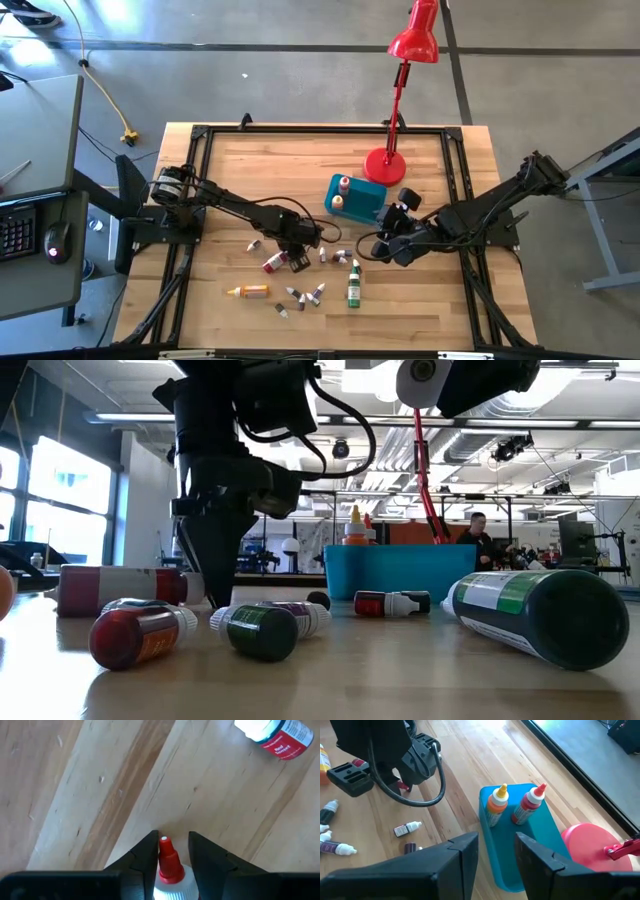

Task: Pick & Place food coloring
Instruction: Put the big red food coloring bottle into the blue container

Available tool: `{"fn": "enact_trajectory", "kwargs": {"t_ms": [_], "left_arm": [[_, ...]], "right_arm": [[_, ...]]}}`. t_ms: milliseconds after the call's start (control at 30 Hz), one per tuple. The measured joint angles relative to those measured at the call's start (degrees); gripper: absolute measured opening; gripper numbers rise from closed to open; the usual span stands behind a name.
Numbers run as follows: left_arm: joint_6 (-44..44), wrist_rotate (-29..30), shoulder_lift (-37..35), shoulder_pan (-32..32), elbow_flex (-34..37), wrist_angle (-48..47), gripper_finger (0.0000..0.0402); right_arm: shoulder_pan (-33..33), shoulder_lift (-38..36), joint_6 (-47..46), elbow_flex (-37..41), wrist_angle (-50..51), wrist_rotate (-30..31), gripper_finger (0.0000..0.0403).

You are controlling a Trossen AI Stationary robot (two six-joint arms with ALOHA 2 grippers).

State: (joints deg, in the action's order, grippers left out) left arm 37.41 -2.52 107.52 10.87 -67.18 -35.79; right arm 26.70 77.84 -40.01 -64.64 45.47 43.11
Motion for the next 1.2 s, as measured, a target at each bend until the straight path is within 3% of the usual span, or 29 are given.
{"fn": "enact_trajectory", "kwargs": {"t_ms": [233, 367, 600, 1200], "left_arm": [[-0.11, 0.17, 0.01, 0.0, -0.32, -0.01, 0.017], [-0.17, 2.17, 0.52, 0.02, -3.48, -5.21, 0.0194], [1.75, 1.66, 0.31, -0.52, -8.48, -13.35, 0.0198], [3.36, -1.47, 1.32, -0.37, -8.79, -15.9, 0.0198]], "right_arm": [[0.0, 0.0, 0.47, 0.0, 0.03, 0.01, 0.0119], [0.0, 0.0, 0.63, 0.0, 0.05, 0.03, 0.0119], [0.0, 0.0, 0.64, 0.0, 0.25, -0.1, 0.0119], [0.02, 0.0, 1.55, 0.0, 0.62, -0.17, 0.0119]]}}
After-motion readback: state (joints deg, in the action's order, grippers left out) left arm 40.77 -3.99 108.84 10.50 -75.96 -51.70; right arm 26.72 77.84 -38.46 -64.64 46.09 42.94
